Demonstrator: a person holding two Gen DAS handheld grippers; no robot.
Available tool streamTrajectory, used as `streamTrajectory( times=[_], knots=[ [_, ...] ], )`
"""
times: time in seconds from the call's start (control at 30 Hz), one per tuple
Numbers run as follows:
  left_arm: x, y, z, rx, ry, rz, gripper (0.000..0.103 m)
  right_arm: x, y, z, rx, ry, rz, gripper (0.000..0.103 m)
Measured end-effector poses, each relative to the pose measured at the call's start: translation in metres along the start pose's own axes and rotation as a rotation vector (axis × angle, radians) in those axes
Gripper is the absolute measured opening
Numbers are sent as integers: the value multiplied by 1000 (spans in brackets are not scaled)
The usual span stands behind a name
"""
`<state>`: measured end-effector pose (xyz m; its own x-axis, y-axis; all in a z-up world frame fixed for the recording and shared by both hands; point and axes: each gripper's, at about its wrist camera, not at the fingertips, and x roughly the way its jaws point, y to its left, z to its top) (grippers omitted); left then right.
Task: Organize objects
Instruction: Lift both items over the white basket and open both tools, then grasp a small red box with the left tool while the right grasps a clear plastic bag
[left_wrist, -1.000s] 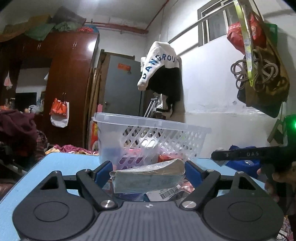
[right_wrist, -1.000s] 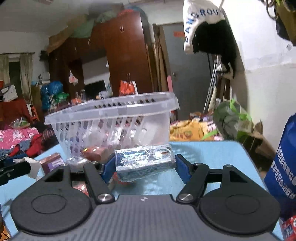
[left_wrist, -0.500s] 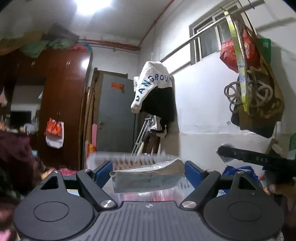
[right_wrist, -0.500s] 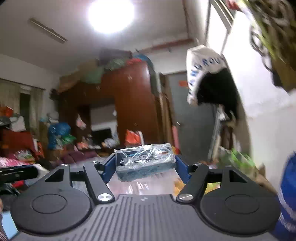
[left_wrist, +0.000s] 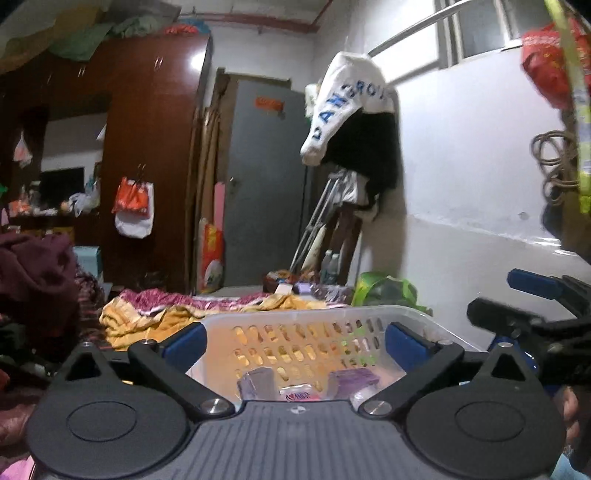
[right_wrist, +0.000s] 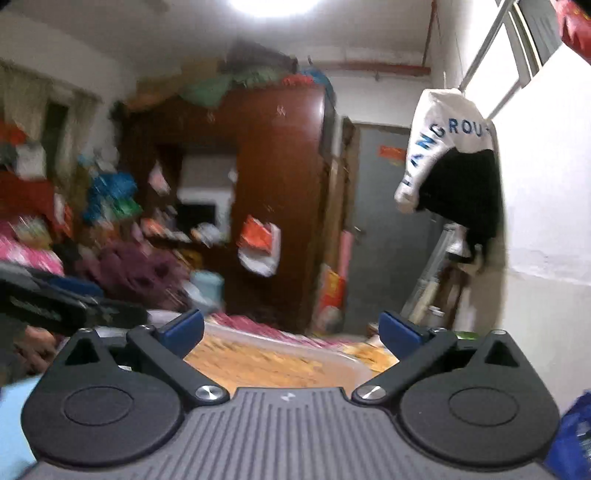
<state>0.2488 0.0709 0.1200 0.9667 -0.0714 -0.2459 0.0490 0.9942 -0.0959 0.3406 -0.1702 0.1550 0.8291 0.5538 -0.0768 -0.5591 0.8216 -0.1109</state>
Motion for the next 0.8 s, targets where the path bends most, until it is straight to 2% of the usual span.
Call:
streamTrajectory(
  times=[0.13,0.2,0.27,0.37,0.43,0.5,0.57,0.63,0.7,0.8],
  knots=[
    [-38,7,-17,18,-37,-44,103,-35,2,-8,107,45,25,103],
    [-51,12,-33,43,2,-35,103,-50,3,-24,140,97,65,103],
    [-57,20,-50,39,63,-4,102,-58,8,-45,123,194,122,103],
    [-54,35,-70,2,153,12,93,-64,11,-84,155,328,221,103],
    [-48,40,-78,2,187,5,85,-69,10,-102,193,361,276,103],
    [-40,43,-84,12,222,8,80,-72,11,-109,183,357,322,102],
    [-36,41,-90,24,243,6,64,-71,13,-111,145,358,339,95],
    [-38,44,-97,12,242,-10,62,-68,19,-113,89,381,352,81],
    [-47,45,-105,5,234,-16,62,-70,30,-116,59,408,362,72],
    [-49,42,-105,21,228,-10,61,-73,30,-121,52,412,386,70]
  ],
)
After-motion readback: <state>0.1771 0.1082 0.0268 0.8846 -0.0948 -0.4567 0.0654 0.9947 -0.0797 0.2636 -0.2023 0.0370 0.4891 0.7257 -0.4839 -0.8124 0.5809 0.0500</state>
